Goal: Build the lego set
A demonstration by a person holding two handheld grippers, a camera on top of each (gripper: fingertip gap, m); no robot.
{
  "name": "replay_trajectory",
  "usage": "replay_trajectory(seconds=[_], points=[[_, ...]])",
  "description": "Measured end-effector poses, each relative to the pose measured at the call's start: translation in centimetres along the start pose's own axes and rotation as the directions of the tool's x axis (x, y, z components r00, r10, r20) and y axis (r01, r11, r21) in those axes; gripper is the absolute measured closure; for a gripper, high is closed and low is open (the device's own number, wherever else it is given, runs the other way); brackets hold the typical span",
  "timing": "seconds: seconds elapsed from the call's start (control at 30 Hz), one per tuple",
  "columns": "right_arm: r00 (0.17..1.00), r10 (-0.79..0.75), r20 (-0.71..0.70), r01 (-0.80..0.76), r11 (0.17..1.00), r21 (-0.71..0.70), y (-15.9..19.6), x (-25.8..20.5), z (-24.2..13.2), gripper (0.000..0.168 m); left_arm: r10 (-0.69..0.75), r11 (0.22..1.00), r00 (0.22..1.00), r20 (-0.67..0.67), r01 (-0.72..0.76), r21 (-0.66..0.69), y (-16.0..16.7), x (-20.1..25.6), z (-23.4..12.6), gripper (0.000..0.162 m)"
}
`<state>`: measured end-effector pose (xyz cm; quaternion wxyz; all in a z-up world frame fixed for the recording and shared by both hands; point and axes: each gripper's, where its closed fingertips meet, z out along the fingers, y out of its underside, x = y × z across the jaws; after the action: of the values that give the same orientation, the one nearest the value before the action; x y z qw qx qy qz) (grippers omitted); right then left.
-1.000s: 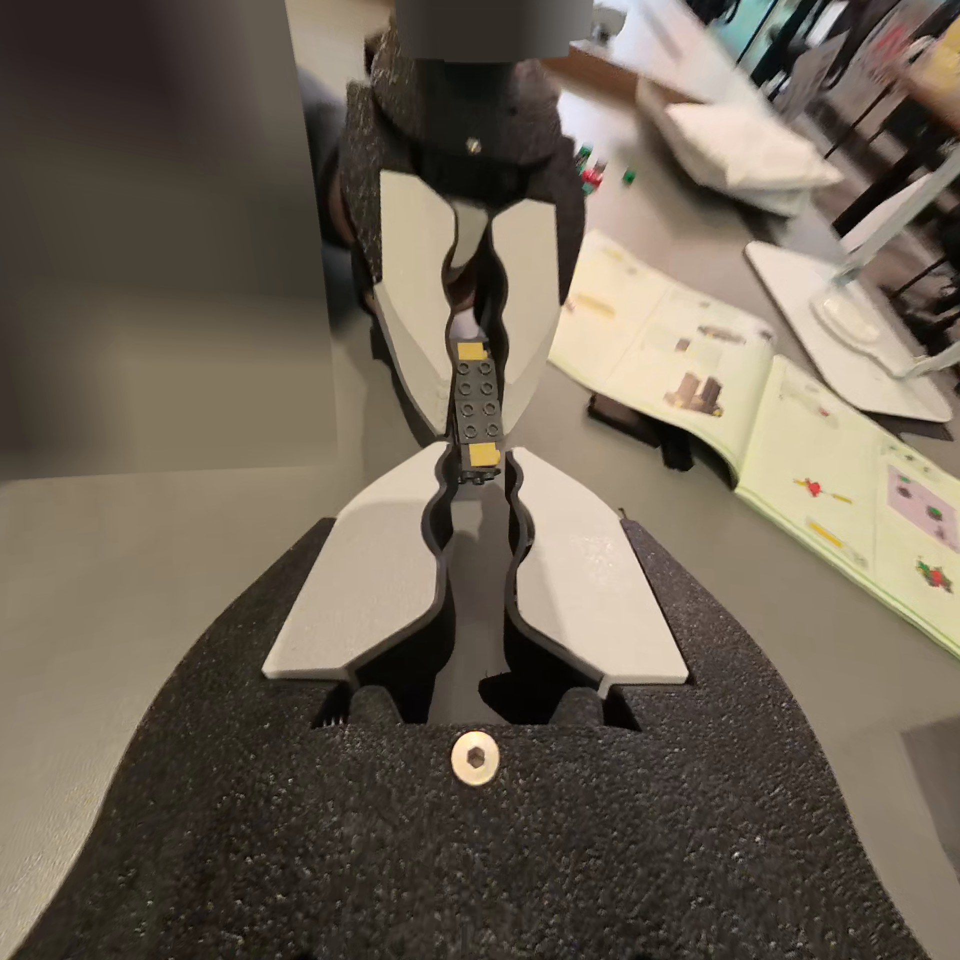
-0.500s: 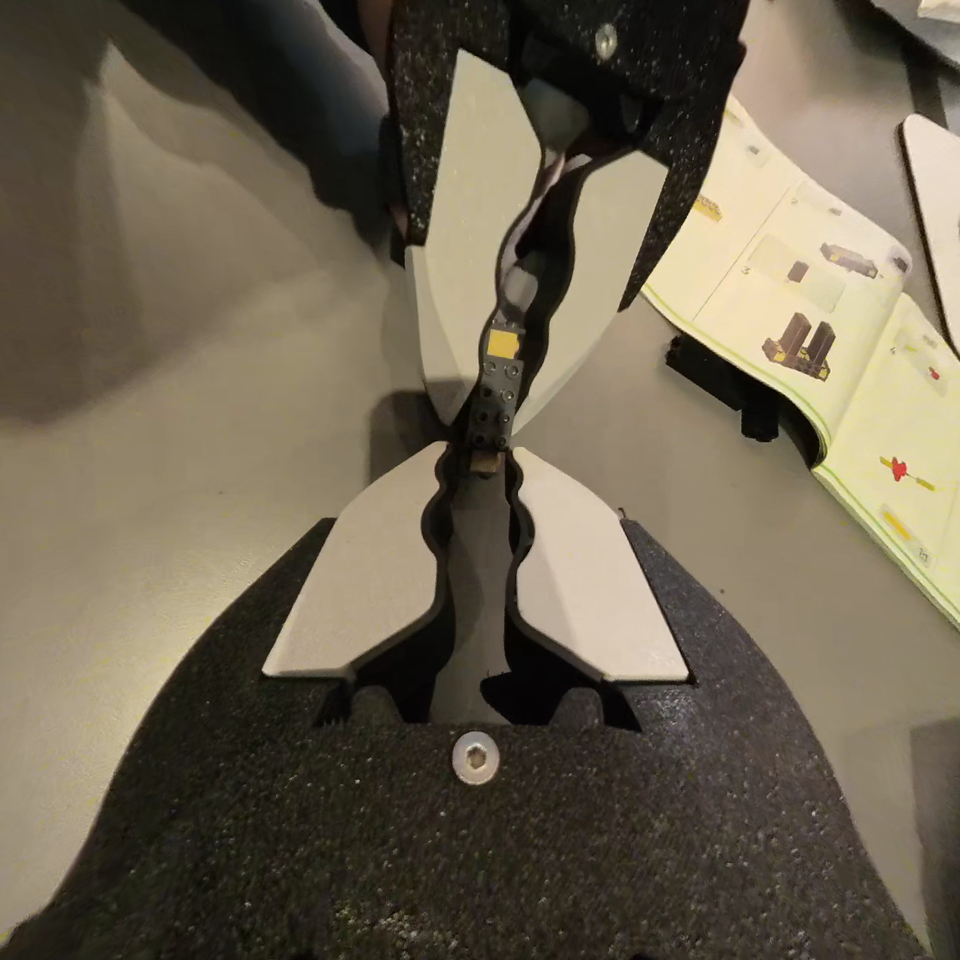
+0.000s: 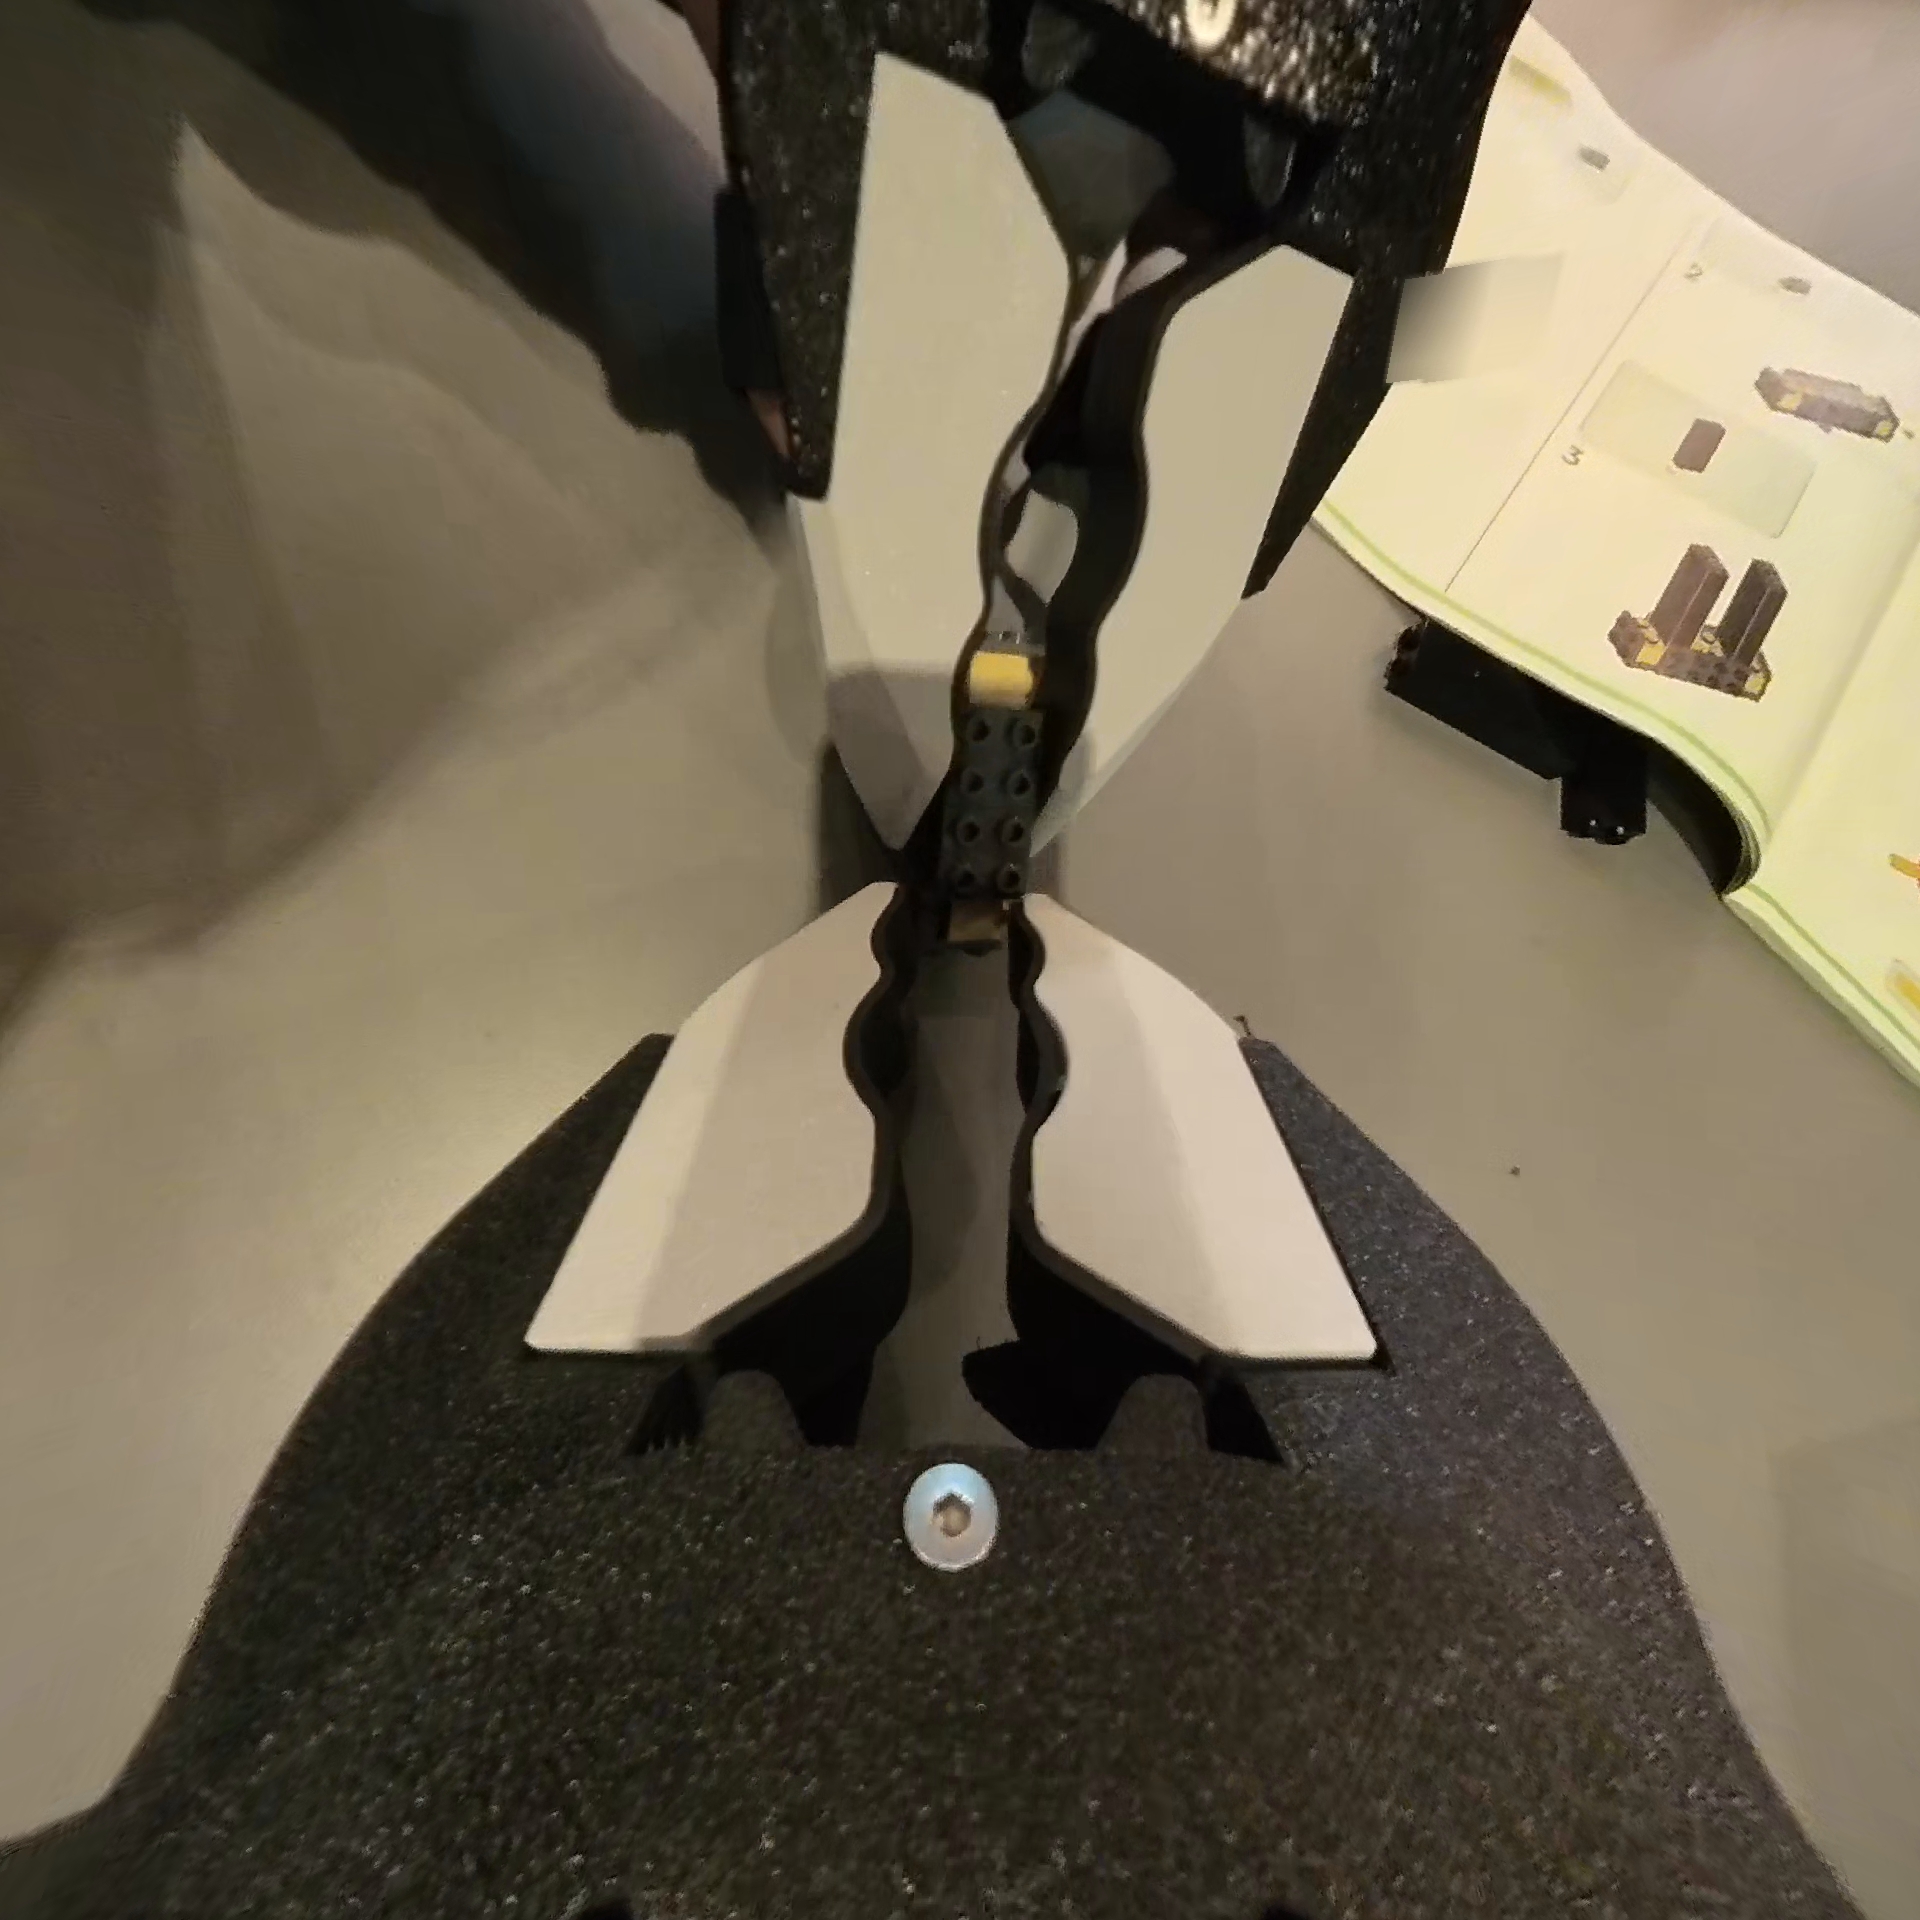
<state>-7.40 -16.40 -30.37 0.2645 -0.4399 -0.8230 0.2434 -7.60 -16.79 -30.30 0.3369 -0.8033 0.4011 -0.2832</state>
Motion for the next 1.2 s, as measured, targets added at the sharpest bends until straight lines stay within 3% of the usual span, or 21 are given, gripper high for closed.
replay_trajectory(seconds=[0.37, 0.87, 1.2], points=[[0.997, 0.045, 0.061, -0.045, 0.999, -0.008, 0.08, -0.46, 0.07, 0.152, 0.069, 0.997, 0.998, -0.010, -0.069, -0.020, 0.11, 0.41, 0.10, 0.145], [0.984, 0.165, 0.065, -0.161, 0.985, -0.069, 0.21, -0.43, 0.11, 0.150, 0.055, 0.998, 0.998, -0.006, -0.055, -0.023, 0.14, 0.44, 0.22, 0.145], [0.995, 0.087, 0.053, -0.084, 0.994, -0.064, 0.27, -0.51, 0.05, 0.152, 0.079, 0.997, 0.997, 0.003, -0.079, -0.027, 0.15, 0.44, 0.33, 0.145]])
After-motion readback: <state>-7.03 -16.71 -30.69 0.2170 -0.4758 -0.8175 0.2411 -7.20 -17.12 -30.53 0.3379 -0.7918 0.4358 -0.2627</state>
